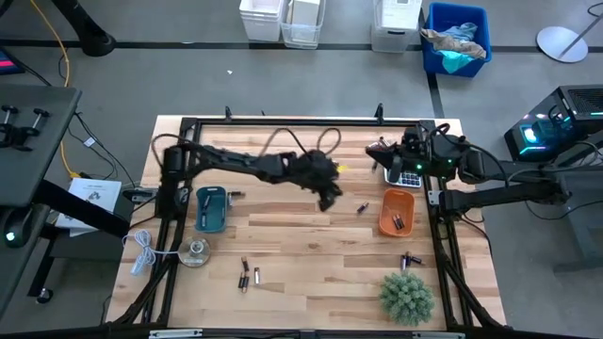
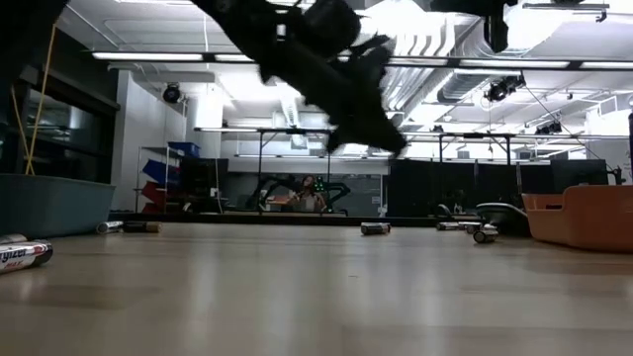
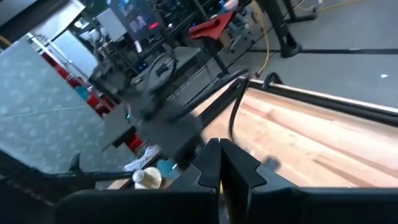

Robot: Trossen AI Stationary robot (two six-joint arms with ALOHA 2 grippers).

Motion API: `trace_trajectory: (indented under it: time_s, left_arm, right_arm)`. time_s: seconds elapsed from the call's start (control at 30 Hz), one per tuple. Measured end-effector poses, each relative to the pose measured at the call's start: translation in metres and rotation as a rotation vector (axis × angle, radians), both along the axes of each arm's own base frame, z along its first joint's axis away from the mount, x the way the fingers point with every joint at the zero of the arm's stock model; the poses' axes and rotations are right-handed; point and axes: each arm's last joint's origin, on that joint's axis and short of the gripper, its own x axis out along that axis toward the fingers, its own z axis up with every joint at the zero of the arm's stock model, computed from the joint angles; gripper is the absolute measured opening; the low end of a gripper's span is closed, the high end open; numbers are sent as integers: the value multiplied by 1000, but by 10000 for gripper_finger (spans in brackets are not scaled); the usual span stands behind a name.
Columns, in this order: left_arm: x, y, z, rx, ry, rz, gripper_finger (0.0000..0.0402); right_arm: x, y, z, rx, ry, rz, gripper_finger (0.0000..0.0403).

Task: Sort batteries
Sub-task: Put the black battery into the orange bin

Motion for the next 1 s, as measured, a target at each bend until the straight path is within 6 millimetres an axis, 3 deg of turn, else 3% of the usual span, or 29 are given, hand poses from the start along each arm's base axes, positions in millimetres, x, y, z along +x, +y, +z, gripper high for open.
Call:
trace_trajectory:
  time_s: [0.27,0.43,0.63,0.9,1.0]
  left_arm:
    - [68,-36,-18,-72,-212,-95,29]
    - [99,-40,-23,-48,-296,-112,29]
    - [129,-39,-48,-38,-389,-106,33]
    - [139,-41,-64,-53,-353,-93,155]
    - [133,-36,-48,-90,-260,-139,191]
  right_arm:
    - [-1,-2,0,-13,-2,-79,0]
    - [-1,-3,1,-18,-10,-107,0]
    - [-1,-3,1,-18,-10,-111,0]
    - [-1,-3,2,-22,-14,-109,0]
    - [-1,-3,2,-49,-4,-101,0]
